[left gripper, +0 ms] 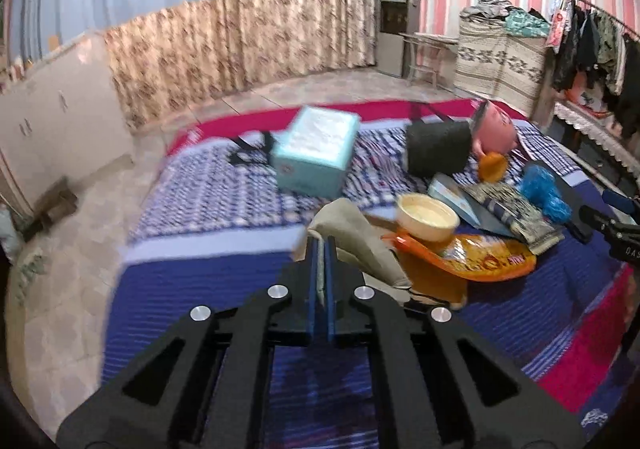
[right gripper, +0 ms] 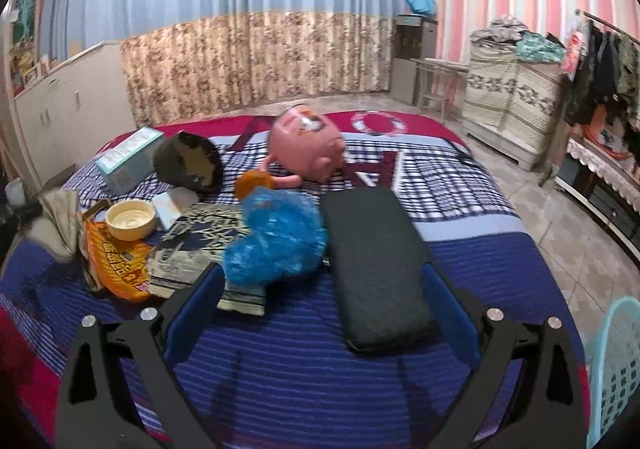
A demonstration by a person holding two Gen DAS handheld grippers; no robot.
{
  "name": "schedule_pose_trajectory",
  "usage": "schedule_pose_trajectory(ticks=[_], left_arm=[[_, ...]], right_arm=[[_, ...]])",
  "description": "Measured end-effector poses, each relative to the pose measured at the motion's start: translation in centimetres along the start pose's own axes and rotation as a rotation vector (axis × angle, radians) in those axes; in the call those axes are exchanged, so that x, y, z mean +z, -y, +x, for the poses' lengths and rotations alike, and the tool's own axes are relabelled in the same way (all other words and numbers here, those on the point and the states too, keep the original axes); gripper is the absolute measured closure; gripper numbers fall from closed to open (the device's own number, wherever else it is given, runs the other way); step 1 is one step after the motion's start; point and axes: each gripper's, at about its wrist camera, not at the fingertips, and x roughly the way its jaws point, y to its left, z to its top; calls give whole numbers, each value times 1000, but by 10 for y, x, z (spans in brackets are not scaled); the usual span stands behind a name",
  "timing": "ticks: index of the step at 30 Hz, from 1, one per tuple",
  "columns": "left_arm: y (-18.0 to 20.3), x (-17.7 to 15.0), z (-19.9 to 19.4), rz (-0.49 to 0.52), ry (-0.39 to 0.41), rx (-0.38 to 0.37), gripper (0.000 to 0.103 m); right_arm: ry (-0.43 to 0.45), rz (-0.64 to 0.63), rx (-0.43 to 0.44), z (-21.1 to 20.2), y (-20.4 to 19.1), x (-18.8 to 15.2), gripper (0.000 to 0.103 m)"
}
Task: Collect trash
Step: 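Grasp the blue plastic bag with the right tool and lift it toward the wastebasket, then carry the blue bag over the wastebasket and open the right tool to drop it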
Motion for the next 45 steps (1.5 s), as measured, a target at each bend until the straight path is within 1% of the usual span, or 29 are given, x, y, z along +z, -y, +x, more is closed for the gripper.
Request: schedule_pose_trajectory(ticks=[2,3,4,5,6,7,9,10,14,16,19,23,24,29,30,33,35,38,42,45], left_arm=[[-9,7,-10,-2,27,26,101],[-12,10,-13,-4,36,34,101],[-16,13,-16,-6,44,46,101],[-18,16,-18,-8,47,51,101],[-19,18,-20,-8,48,56,101],[-18,21,-23,-6,52,62,101],[-15,24,-28,5,68,65,101],[-12,26,-32,13,78,66,101],[2,38,-44,27,111,47,101],[14,43,-52,31,132,21,101],[40,51,-63,52,170,-30,101],[90,59,-69,81,190,-128,101],[102,59,-69,89,193,-148,101],[178,59,-73,148,207,-275,101],[195,58,-74,163,206,-302,101],[239,53,-76,200,209,-368,101],[270,48,-74,225,190,-419,101],[305,40,-75,262,185,-455,101],[345,36,-75,286,182,-498,101],[363,34,-74,303,192,-517,101]], right_arm=[[-10,-19,6,8,-7,3,8],[-20,-23,13,14,-10,5,13],[-35,-23,19,21,-12,5,22],[-62,-20,33,29,-14,5,28],[-84,-16,48,36,-15,6,43],[-113,-9,71,44,-16,5,61],[-129,3,109,48,-16,4,77],[-113,4,112,43,-14,3,81],[-29,10,98,6,-3,8,85],[1,23,88,-14,6,11,85],[37,46,52,-46,24,9,85],[62,97,-21,-85,56,-5,85],[71,110,-57,-97,66,-11,85],[110,176,-182,-139,110,-31,85],[120,186,-222,-148,120,-36,85],[126,203,-302,-163,147,-47,85],[125,228,-328,-168,165,-55,85],[120,267,-366,-174,192,-65,85],[118,324,-414,-182,229,-79,85],[117,375,-433,-186,253,-91,85]])
